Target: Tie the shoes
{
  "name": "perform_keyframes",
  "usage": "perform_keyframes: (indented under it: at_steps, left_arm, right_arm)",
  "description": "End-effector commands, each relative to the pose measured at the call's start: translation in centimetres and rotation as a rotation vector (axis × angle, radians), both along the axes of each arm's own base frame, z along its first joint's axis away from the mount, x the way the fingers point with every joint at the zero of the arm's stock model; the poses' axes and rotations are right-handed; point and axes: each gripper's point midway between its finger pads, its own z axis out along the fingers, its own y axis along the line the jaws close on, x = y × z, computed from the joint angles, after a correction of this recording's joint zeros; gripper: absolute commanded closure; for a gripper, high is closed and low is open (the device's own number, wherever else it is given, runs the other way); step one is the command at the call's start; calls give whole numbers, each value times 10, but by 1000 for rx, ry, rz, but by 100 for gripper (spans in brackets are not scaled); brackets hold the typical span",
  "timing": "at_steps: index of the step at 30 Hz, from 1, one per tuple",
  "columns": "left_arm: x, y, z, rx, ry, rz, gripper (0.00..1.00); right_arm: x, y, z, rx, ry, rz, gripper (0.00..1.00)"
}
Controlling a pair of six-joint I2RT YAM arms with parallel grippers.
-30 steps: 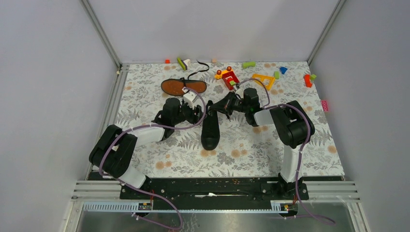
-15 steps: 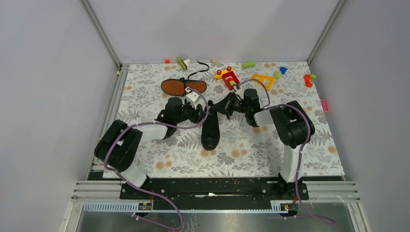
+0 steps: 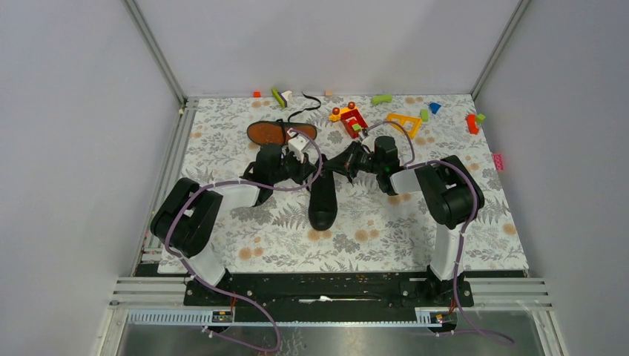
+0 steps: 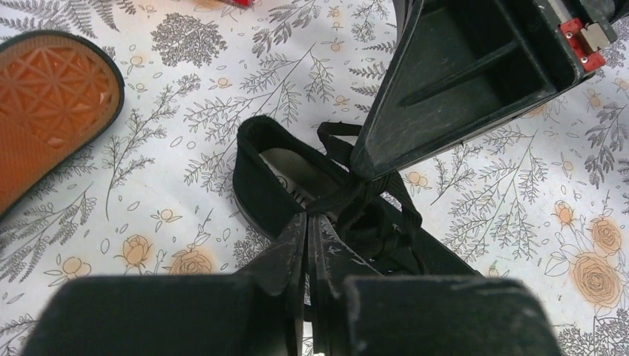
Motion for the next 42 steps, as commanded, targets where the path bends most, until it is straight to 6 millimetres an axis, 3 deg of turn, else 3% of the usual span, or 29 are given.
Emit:
perform_keyframes:
  at_steps: [1,19,42]
  left_arm:
    - [6,-9,20,-30,-50,-44,100]
    - [-2,-15,31,-52,-77,-79,100]
    - [-1,-19,42,-87,-64,-68,100]
  right_arm:
    - [0,0,27,19,-98,4,95]
    - [1,0,24,7,-97,-2,75]
    - [-2,7,23,-15,-103,16,71]
